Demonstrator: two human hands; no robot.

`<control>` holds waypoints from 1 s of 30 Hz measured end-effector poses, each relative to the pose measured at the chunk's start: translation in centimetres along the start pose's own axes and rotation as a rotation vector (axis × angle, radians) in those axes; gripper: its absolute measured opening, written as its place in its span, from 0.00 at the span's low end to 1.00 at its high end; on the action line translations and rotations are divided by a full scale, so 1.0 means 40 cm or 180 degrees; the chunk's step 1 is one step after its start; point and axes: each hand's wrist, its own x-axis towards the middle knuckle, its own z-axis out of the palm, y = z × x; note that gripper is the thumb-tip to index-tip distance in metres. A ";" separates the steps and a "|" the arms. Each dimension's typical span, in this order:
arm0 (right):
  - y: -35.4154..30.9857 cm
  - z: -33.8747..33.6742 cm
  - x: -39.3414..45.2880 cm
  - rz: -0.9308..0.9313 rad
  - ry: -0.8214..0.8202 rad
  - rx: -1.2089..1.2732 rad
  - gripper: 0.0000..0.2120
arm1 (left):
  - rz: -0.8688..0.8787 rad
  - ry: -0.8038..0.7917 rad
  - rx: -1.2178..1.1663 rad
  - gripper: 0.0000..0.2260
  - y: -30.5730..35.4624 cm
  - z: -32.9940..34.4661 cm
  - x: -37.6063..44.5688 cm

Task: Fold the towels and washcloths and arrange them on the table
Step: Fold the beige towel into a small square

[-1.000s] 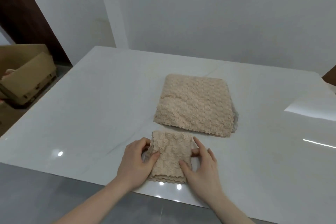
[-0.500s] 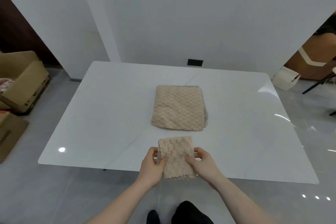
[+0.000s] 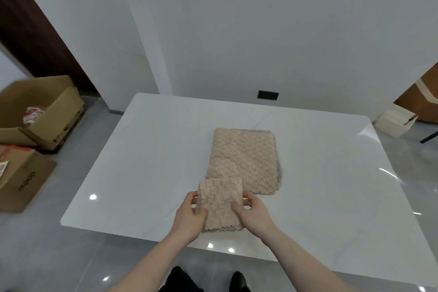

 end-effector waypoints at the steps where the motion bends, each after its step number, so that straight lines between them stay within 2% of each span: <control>1: -0.015 0.011 0.013 -0.0010 -0.0031 -0.0021 0.15 | 0.0007 0.0013 -0.0003 0.16 0.003 -0.017 0.013; 9: -0.117 0.195 0.117 -0.0106 0.0017 -0.0124 0.17 | 0.0078 -0.0099 0.0018 0.18 -0.017 -0.223 0.137; 18: -0.245 0.494 0.169 0.0126 0.0437 0.0110 0.15 | 0.0122 -0.0373 0.0307 0.15 -0.091 -0.538 0.288; 24: -0.271 0.569 0.169 0.0159 0.0596 0.0097 0.15 | 0.0155 -0.0464 0.0400 0.15 -0.095 -0.615 0.319; 30: -0.293 0.622 0.207 0.0117 0.0497 -0.0020 0.14 | 0.0060 -0.0235 0.0399 0.15 -0.107 -0.679 0.342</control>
